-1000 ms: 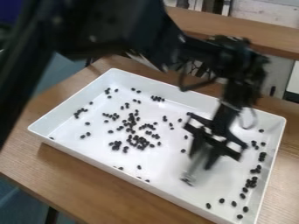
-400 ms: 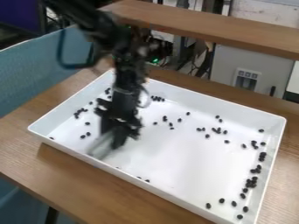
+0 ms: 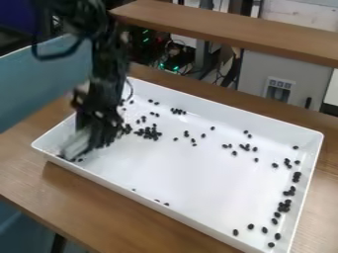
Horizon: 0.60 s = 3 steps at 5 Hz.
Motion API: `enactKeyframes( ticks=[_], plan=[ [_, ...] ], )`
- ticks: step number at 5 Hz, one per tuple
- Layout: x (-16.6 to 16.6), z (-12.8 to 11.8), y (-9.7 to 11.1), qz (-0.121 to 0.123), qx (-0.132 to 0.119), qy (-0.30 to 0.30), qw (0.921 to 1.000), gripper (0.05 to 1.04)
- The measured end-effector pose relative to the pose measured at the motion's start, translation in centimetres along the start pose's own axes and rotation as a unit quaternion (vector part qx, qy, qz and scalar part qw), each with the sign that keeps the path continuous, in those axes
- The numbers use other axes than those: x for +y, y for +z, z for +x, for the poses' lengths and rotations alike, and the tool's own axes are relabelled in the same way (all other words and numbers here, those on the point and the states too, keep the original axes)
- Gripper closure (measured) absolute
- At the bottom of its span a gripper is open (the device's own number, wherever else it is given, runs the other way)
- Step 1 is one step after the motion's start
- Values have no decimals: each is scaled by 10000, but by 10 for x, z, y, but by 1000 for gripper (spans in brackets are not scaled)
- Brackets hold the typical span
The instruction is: Sweep into pile
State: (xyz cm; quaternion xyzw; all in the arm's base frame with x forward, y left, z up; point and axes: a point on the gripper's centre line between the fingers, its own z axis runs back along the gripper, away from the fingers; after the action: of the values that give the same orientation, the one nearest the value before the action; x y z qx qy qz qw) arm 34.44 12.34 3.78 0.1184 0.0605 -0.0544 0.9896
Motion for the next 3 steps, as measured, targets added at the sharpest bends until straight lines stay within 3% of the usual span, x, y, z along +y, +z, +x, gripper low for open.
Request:
enactKeyframes(
  ticks=[1,2,3],
  plan=[
    [-34,24,31,-106,-330,-392,9986,687],
    [-75,41,61,-183,-495,-548,9971,688],
    [-120,45,72,-663,-582,-739,9934,688]
  ],
)
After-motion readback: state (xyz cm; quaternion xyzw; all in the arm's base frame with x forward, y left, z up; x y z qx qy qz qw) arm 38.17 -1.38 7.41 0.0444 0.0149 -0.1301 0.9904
